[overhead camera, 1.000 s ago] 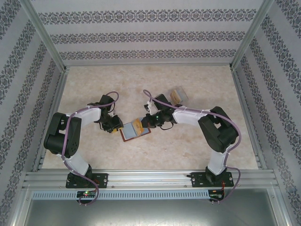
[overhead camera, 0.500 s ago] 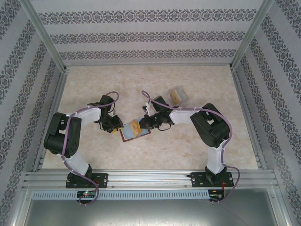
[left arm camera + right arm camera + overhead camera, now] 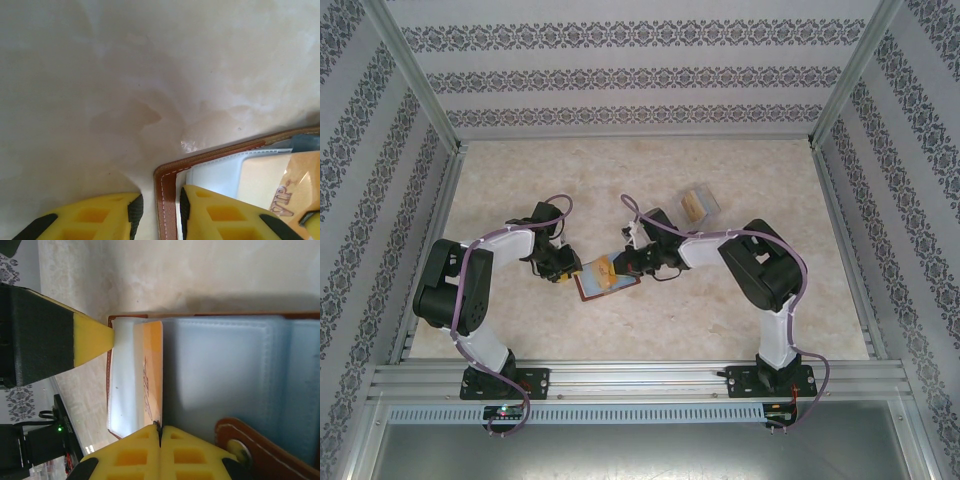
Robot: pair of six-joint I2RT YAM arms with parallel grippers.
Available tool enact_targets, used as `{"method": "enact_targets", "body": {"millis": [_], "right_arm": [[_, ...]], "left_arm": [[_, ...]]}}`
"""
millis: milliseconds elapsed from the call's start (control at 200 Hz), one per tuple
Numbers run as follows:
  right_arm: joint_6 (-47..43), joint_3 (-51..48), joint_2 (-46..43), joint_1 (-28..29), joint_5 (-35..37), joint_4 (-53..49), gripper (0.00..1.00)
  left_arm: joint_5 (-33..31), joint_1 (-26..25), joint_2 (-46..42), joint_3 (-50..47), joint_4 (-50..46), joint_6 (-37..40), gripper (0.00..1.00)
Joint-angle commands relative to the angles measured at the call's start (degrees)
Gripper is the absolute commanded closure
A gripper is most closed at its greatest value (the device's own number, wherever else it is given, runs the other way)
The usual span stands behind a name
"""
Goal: Put the credit cards into the card holder
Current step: Insert the credit card into the card slot.
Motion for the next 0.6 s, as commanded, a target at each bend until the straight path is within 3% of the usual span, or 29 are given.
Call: {"method": "enact_targets", "body": {"millis": [0, 295, 400, 595], "right_arm": [[1.4, -0.9, 1.0, 2.3, 2.0, 1.7, 1.00], [3.4, 0.1, -0.1, 5.6, 6.9, 0.5, 0.92], [4.1, -0.4, -1.1, 6.1, 8.4, 0.3, 0.85], [3.3, -0.6, -3.6, 6.2, 11.0, -3.7, 0.85]], "left_arm": [[2.1, -3.6, 7.0, -2.8, 17.8, 0.5, 0.68], [2.8, -3.6, 6.1, -2.6, 17.7, -0.4, 0.68], [4.1, -3.7, 6.2, -2.7, 18.6, -1.2, 0.68], [5.0, -3.6, 3.3, -1.3, 13.3, -1.2, 0.61]]}}
